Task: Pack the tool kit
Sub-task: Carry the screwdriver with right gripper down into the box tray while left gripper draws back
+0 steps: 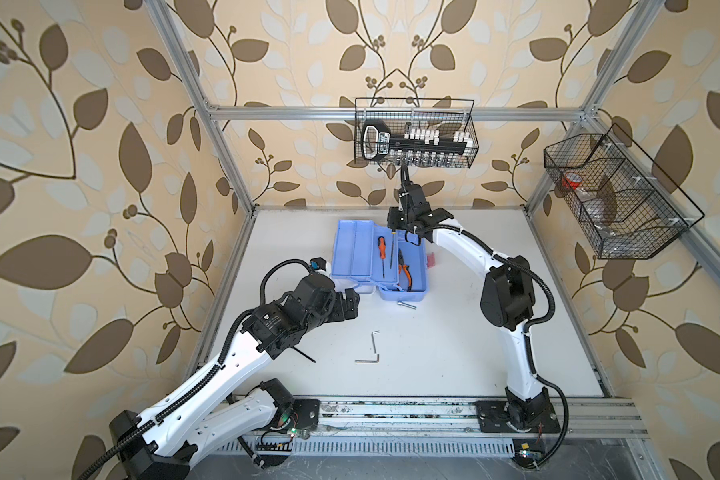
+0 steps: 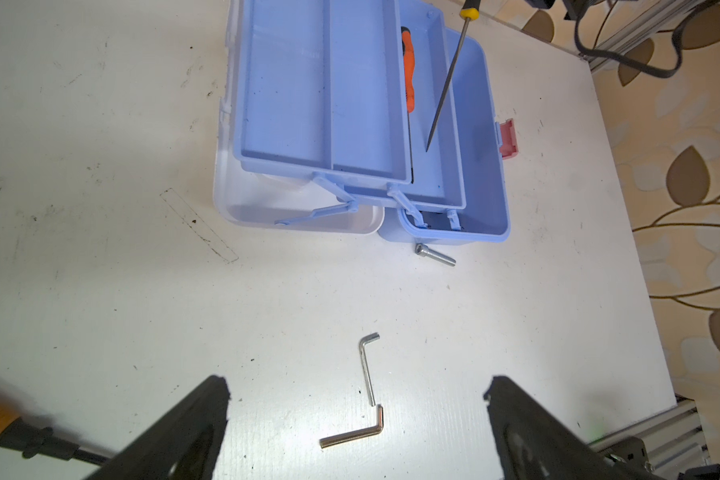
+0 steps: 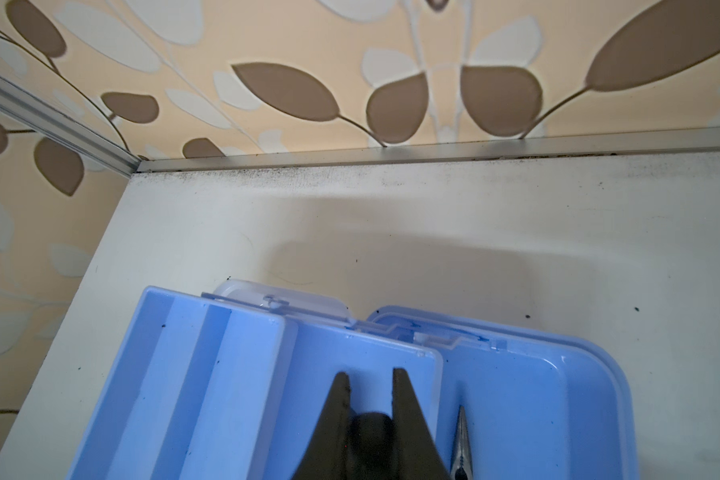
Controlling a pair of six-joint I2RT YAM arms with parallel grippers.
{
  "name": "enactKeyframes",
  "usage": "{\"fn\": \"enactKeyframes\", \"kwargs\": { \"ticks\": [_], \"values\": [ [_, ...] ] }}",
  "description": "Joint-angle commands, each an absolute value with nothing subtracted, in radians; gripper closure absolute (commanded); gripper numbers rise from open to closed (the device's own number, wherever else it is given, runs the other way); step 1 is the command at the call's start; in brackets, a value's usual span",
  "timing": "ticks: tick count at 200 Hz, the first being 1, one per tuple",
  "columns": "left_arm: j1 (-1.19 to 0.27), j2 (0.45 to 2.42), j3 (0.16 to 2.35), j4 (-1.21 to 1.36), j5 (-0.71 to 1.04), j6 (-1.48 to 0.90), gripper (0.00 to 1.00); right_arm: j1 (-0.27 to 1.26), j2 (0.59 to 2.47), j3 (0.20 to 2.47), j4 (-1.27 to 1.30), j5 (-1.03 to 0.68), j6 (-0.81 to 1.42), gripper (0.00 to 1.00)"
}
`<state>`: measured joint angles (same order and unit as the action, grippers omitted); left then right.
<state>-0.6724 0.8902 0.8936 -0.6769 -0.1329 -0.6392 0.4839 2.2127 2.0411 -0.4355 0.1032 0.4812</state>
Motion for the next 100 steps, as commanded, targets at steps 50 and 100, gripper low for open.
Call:
{"fn": "enactKeyframes", "kwargs": {
  "ticks": [50, 100],
  "values": [
    [-0.660, 0.884, 0.881, -0.657, -0.113, -0.657, 0.01, 0.433, 2.135, 2.082, -0.507, 0.011, 0.497, 1.00],
    [-0.658, 0.903, 0.876, -0.647, -0.107, -0.661, 0.01, 0.437, 2.193, 2.093, -0.514, -0.128, 0.552, 1.00]
  ]
}}
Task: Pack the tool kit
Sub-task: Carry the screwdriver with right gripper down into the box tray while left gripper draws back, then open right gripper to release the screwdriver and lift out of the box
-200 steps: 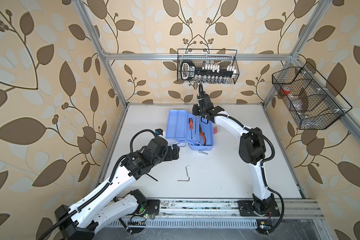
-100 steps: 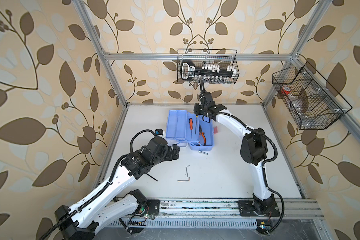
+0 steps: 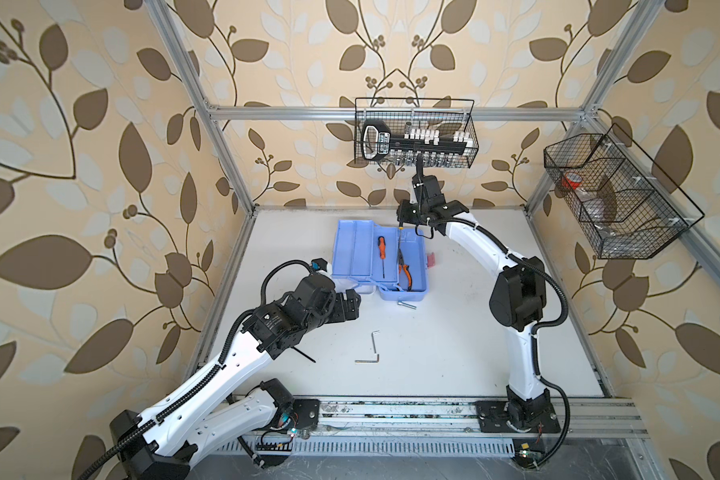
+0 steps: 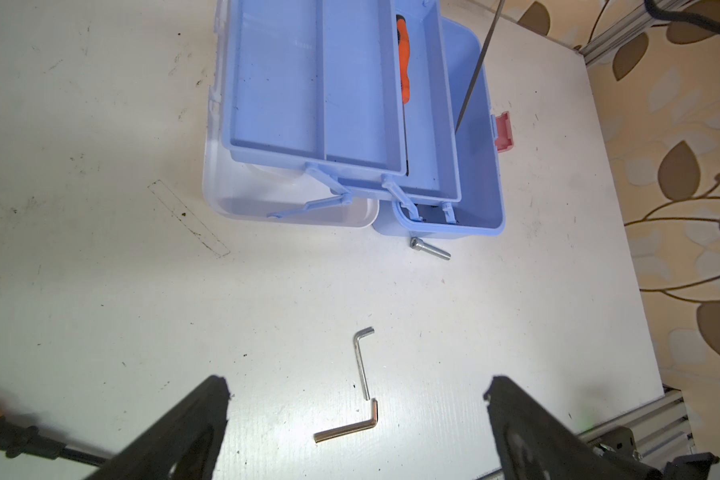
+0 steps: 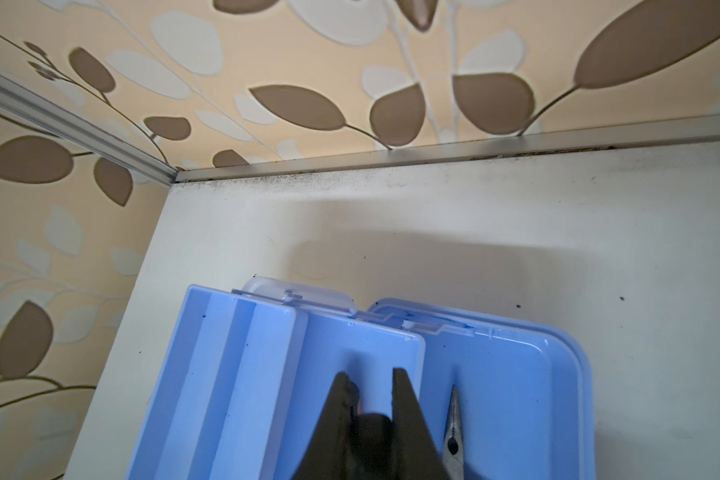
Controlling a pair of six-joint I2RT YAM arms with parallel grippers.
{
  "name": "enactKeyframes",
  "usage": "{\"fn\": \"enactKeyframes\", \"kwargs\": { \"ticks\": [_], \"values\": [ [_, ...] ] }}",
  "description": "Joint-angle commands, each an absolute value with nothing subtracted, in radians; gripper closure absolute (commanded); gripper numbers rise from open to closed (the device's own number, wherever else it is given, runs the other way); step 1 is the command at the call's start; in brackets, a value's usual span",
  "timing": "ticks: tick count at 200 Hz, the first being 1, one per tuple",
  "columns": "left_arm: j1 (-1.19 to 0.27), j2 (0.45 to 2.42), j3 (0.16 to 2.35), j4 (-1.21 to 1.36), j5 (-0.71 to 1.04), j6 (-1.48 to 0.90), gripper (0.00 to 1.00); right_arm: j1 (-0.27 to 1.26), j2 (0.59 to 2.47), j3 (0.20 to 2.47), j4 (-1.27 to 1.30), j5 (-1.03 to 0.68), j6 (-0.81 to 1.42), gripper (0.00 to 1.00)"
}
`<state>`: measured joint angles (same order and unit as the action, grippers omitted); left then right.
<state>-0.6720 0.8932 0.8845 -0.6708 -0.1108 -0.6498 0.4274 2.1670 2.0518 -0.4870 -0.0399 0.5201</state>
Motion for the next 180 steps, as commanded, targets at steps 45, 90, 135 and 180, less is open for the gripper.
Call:
{"fn": "enactKeyframes", "kwargs": {
  "ticks": [45, 90, 135, 180],
  "values": [
    [-0.655, 0.915, 0.875, -0.641, -0.100, -0.662, 0.01, 0.452, 2.249, 2.116, -0.546, -0.132, 0.542, 1.00],
    [-0.654, 0.916, 0.870, -0.644, -0.103, -0.666, 0.01, 0.461, 2.304, 2.111, -0.551, -0.121, 0.536, 0.99],
    [-0.652, 0.912, 0.875, -0.657, -0.108, -0.664, 0.01, 0.451, 2.339, 2.113, -0.537, -0.115, 0.546, 0.87],
    [-0.651, 0.919, 0.877, -0.667, -0.124, -0.677, 0.01, 0.448, 2.326, 2.099, -0.533, -0.101, 0.540, 0.67]
  ]
}}
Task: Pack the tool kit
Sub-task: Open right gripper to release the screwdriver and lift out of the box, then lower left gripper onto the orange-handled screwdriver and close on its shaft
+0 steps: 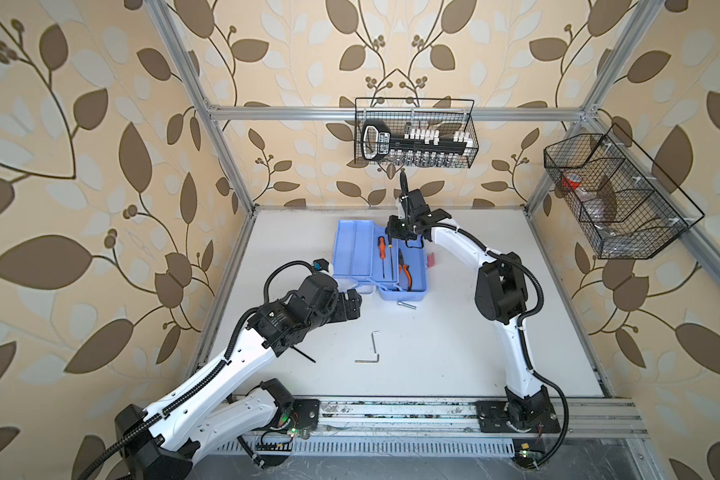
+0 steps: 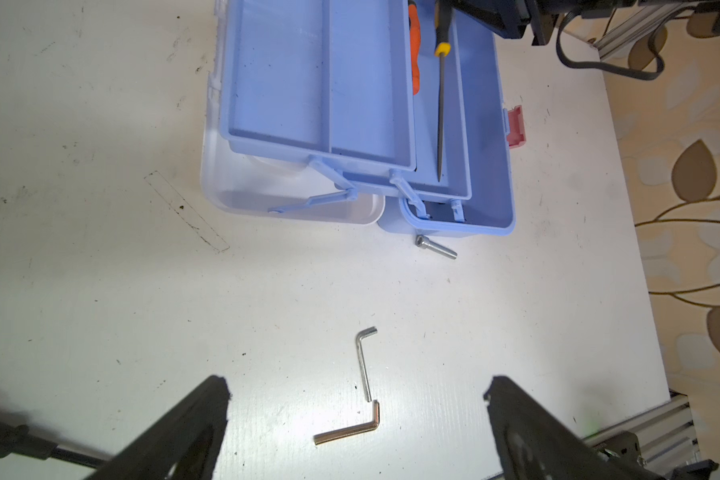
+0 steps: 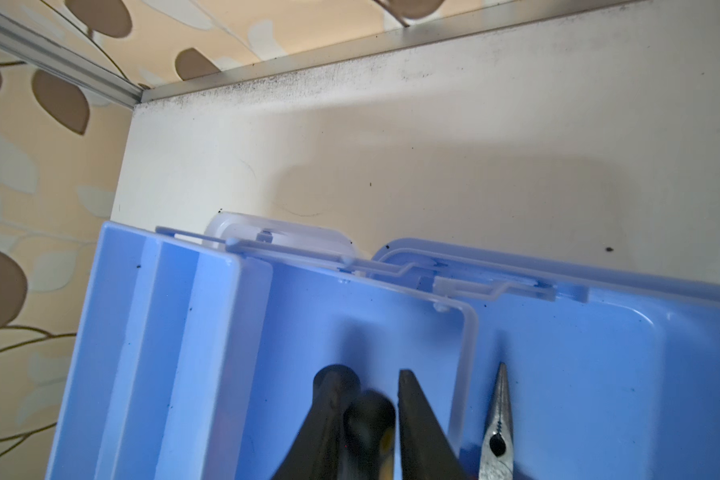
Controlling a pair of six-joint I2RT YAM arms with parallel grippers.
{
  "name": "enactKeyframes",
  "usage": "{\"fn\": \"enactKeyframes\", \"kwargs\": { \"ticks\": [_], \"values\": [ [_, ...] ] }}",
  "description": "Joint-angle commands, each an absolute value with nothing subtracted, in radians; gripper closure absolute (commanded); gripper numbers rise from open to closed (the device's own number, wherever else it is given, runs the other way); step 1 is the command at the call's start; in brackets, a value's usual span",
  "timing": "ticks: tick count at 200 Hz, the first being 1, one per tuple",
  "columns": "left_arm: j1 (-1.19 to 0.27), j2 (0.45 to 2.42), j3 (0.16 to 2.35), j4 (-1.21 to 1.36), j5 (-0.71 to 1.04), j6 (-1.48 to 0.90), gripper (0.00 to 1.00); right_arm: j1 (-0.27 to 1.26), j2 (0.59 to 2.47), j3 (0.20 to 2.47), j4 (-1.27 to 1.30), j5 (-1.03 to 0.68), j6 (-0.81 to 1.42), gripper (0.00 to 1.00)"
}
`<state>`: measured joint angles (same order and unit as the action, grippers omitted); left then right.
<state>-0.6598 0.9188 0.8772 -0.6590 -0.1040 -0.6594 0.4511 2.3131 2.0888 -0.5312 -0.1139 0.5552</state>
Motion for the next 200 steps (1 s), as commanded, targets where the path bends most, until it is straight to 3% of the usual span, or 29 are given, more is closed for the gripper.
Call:
{"fn": "enactKeyframes", "kwargs": {
  "ticks": [1, 46, 92, 125, 156, 176, 200],
  "values": [
    [-0.650, 0.920, 0.877, -0.670, -0.127, -0.678, 0.01, 0.448, 2.325, 2.099, -0.532, -0.100, 0.539, 0.67],
    [-0.608, 0.903, 0.897, -0.861, -0.298, -0.771, 0.01, 0.456, 2.193, 1.993, -0.470, -0.073, 0.523, 0.61],
    [-0.380, 0.843, 0.799, -0.979, -0.221, -0.793, 0.02, 0.533, 1.897, 1.602, -0.212, 0.070, 0.474, 0.61],
    [-0.363, 0.905, 0.755, -0.976, -0.213, -0.843, 0.28, 0.605, 1.720, 1.334, -0.042, 0.142, 0.472, 0.62],
    [-0.338, 0.995, 0.699, -0.961, -0.192, -0.880, 0.31, 0.697, 1.583, 1.181, 0.012, 0.261, 0.409, 0.62],
    [-0.315, 1.036, 0.666, -0.948, -0.187, -0.896, 0.59, 0.724, 1.542, 1.125, 0.017, 0.291, 0.404, 0.62],
    [-0.287, 1.069, 0.628, -0.901, -0.163, -0.929, 0.56, 0.720, 1.511, 1.035, 0.070, 0.257, 0.436, 0.62]
  ]
}}
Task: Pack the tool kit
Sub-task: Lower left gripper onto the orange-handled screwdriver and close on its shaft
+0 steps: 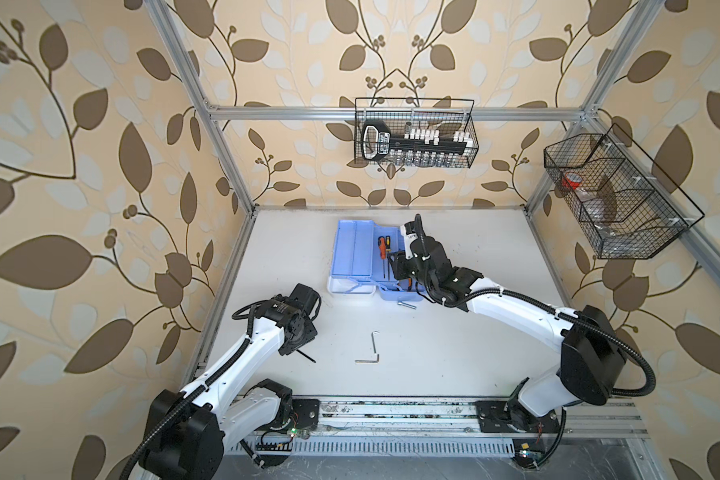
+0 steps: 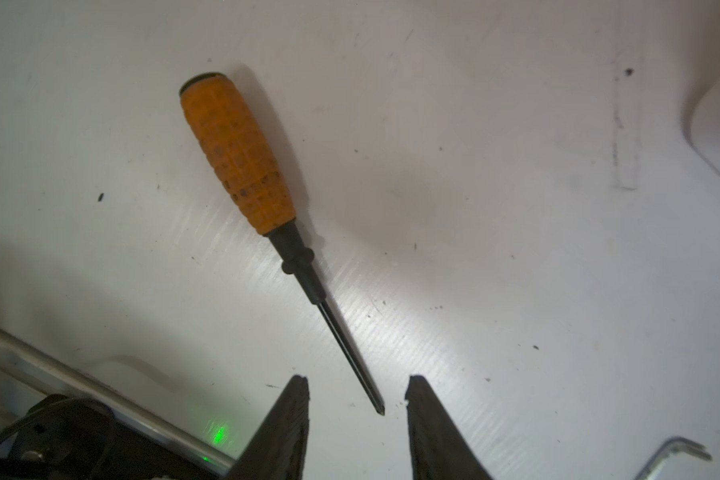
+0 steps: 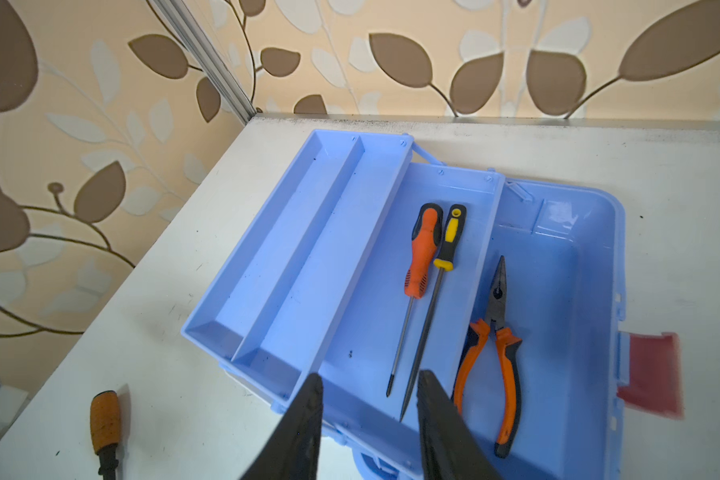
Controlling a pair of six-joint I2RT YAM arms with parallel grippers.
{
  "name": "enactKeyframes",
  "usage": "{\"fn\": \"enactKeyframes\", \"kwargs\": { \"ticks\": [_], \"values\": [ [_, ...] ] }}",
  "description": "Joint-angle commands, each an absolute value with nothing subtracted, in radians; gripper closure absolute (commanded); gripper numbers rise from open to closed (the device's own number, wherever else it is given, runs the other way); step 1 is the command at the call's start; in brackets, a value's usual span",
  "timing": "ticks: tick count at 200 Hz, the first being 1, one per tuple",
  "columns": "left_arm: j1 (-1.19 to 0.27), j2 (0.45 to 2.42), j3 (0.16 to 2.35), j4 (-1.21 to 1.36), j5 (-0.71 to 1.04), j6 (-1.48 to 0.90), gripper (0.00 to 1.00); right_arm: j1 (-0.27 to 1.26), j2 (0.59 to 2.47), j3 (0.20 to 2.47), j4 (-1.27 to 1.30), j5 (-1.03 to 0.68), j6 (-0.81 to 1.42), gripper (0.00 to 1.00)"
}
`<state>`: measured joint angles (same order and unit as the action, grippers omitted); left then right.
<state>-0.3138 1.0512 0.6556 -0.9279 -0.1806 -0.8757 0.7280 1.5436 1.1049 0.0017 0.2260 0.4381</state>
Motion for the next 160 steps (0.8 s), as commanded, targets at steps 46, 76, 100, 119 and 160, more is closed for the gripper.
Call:
{"fn": "enactKeyframes", "kwargs": {
  "ticks": [46, 76, 100, 119, 160],
  "values": [
    [-0.225, 1.149, 0.575, -0.793, -0.116, -0.913, 0.53, 0.676, 1.495, 0.966, 0.104, 0.202, 0.452, 0.61],
    [-0.206, 1.220, 0.580, -0.737, -0.104, -0.879, 0.57, 0.632, 1.479, 0.924, 0.138, 0.148, 0.471, 0.61],
    [-0.187, 1.284, 0.583, -0.702, -0.088, -0.860, 0.67, 0.611, 1.477, 0.922, 0.134, 0.128, 0.464, 0.61],
    [-0.179, 1.322, 0.595, -0.693, -0.074, -0.849, 0.75, 0.601, 1.476, 0.916, 0.134, 0.128, 0.461, 0.60],
    [-0.178, 1.407, 0.630, -0.700, -0.036, -0.810, 0.95, 0.572, 1.506, 0.916, 0.149, 0.063, 0.491, 0.60]
  ]
}}
